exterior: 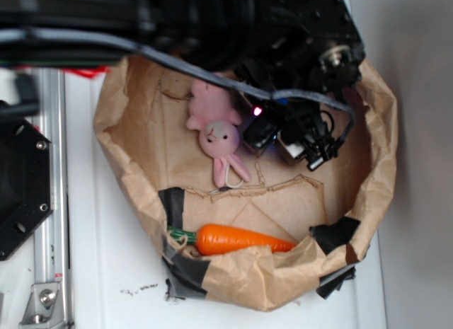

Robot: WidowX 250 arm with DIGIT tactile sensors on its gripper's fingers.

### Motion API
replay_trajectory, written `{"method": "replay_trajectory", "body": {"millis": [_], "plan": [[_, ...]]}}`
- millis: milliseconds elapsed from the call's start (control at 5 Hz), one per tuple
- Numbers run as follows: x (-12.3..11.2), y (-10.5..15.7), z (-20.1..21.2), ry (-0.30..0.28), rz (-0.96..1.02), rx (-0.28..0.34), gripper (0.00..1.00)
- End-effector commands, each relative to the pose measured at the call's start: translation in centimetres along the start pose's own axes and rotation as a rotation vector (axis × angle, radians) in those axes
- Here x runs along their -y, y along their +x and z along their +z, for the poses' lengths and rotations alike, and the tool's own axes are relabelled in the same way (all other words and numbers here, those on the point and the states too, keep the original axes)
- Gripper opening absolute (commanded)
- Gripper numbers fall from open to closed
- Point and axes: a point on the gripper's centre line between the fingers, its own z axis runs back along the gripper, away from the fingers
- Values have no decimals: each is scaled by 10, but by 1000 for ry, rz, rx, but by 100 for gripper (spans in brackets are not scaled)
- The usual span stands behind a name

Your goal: Grab the black box.

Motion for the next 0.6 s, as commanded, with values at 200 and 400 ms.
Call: {"method": "replay_trajectory", "body": {"millis": [200, 400], "plan": [[-8, -4, 79, -11, -414, 147, 0], [-6, -6, 72, 15, -405, 119, 0]]}}
